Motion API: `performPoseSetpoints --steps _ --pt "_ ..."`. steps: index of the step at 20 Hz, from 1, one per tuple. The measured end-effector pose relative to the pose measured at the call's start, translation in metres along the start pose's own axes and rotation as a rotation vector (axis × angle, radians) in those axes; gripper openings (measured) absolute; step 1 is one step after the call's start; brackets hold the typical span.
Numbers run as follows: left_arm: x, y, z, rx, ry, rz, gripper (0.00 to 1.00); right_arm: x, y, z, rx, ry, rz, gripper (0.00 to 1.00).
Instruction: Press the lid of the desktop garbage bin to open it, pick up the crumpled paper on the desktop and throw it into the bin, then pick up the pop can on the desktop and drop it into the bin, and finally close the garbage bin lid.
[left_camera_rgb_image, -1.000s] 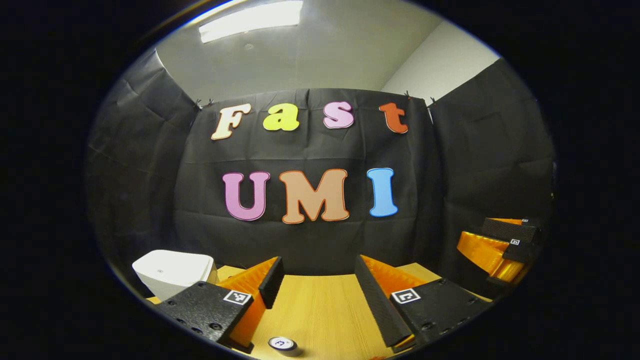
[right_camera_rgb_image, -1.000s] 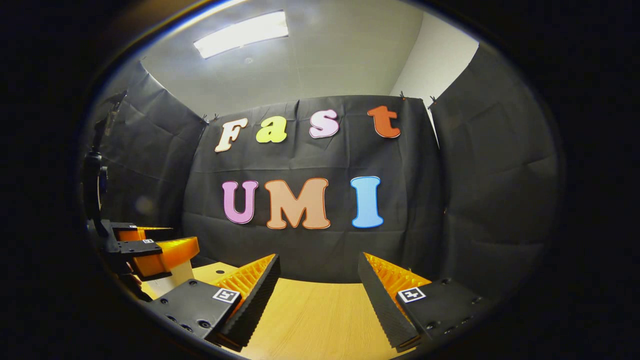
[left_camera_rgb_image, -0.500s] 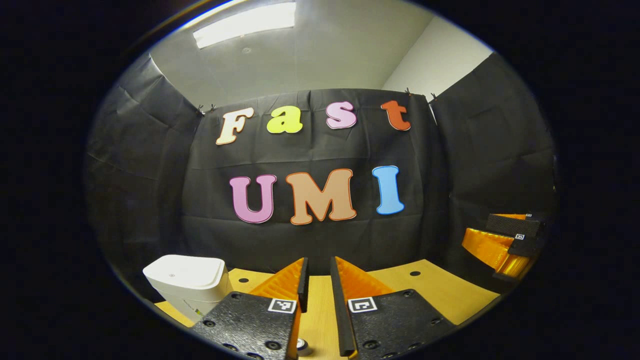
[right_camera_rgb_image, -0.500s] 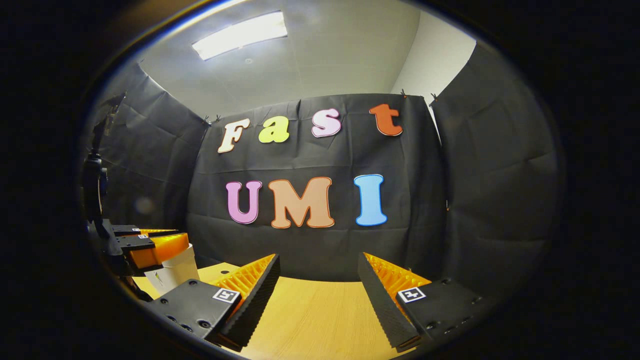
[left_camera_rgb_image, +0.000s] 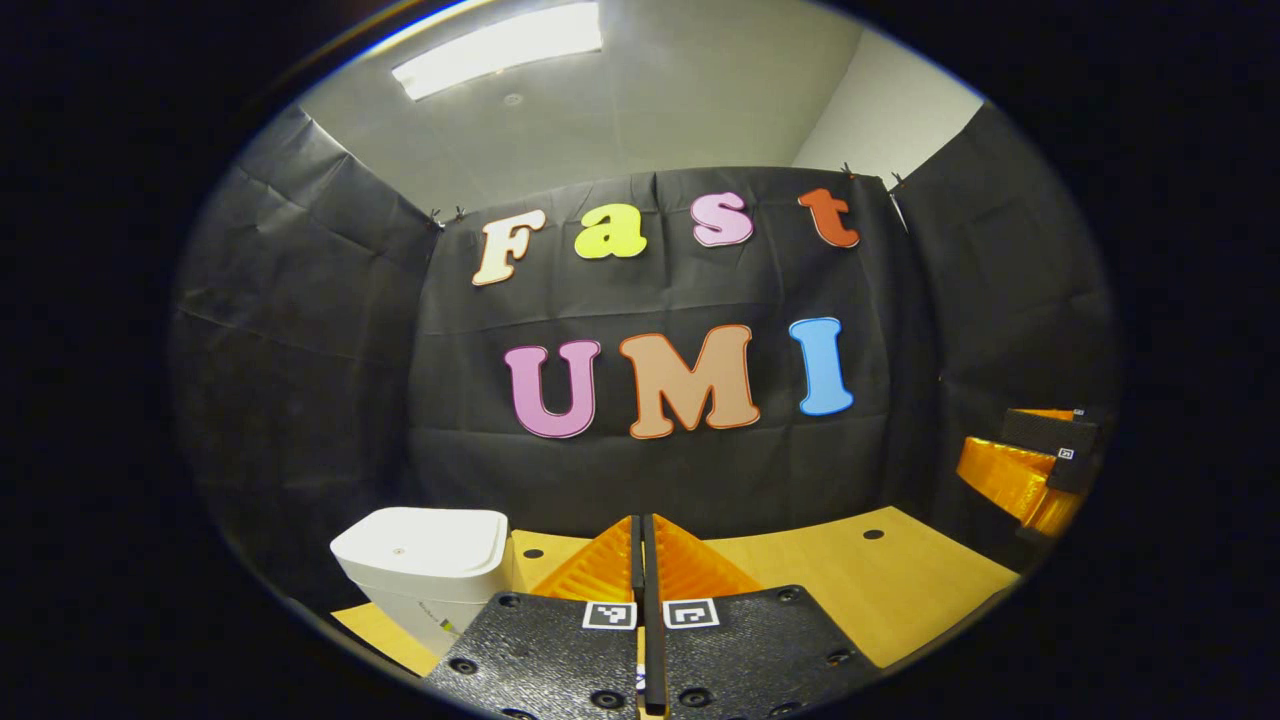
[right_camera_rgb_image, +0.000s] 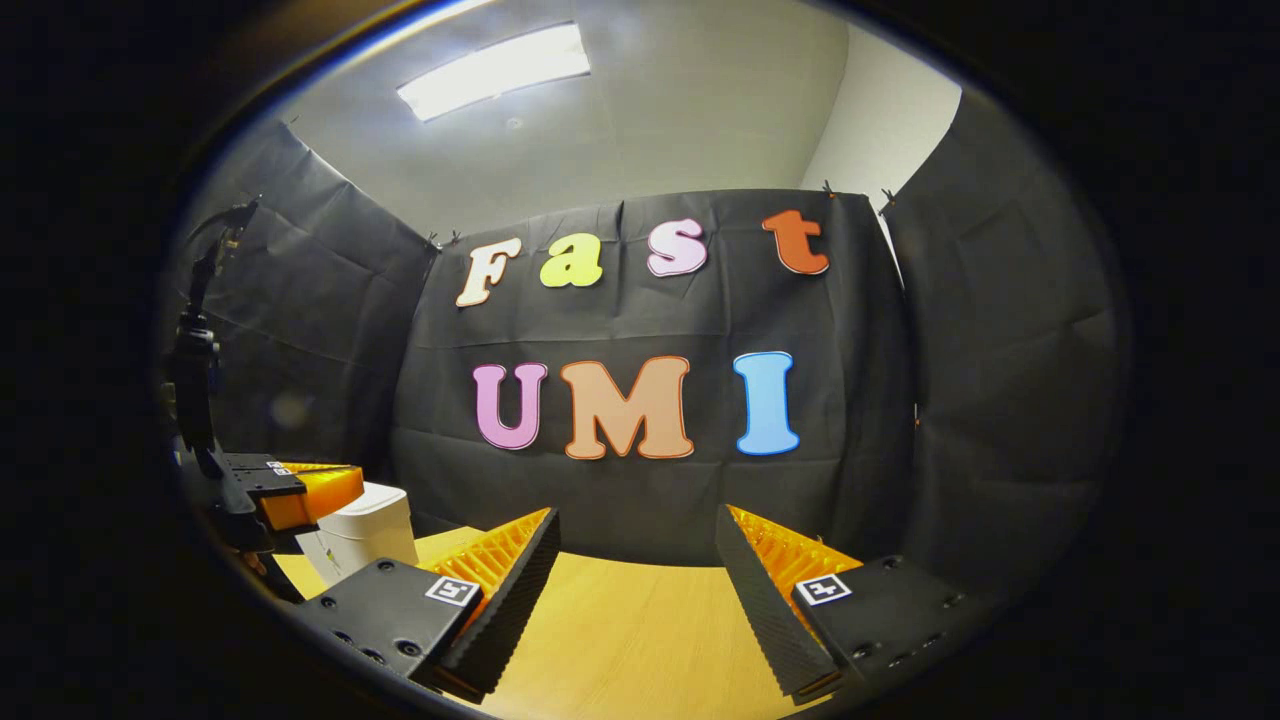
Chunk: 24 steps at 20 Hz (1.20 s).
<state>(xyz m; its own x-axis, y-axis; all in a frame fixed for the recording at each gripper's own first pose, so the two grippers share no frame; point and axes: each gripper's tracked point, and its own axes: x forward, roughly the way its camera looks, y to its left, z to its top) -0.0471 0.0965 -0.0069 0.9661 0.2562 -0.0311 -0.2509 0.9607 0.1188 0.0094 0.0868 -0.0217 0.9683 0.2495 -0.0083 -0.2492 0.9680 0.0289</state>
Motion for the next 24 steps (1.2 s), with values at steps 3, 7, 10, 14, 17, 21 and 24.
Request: performPoseSetpoints --steps 3,7,10,14,17,21,24 --pt "0.0 0.023 -0.001 0.015 -0.004 0.043 0.0 0.004 0.016 -0.004 -0.006 0.007 0.022 0.98" --pt "0.003 0.061 -0.004 0.035 -0.007 0.11 0.0 0.008 0.03 -0.005 -0.008 0.016 0.04 0.98" --pt "0.006 0.084 -0.01 0.034 0.001 0.144 0.0 0.012 0.042 -0.007 -0.011 0.023 0.047 0.98" --pt "0.013 0.122 -0.018 0.039 0.011 0.192 0.0 0.016 0.054 -0.01 -0.017 0.031 0.044 0.98" --pt "0.018 0.147 -0.027 0.028 0.026 0.219 0.0 0.017 0.064 -0.012 -0.018 0.036 0.036 0.98" --pt "0.028 0.175 -0.044 0.023 0.052 0.236 0.0 0.018 0.071 -0.018 -0.025 0.047 0.002 0.98" --pt "0.035 0.189 -0.058 0.015 0.072 0.243 0.0 0.019 0.078 -0.021 -0.029 0.063 -0.023 0.99"
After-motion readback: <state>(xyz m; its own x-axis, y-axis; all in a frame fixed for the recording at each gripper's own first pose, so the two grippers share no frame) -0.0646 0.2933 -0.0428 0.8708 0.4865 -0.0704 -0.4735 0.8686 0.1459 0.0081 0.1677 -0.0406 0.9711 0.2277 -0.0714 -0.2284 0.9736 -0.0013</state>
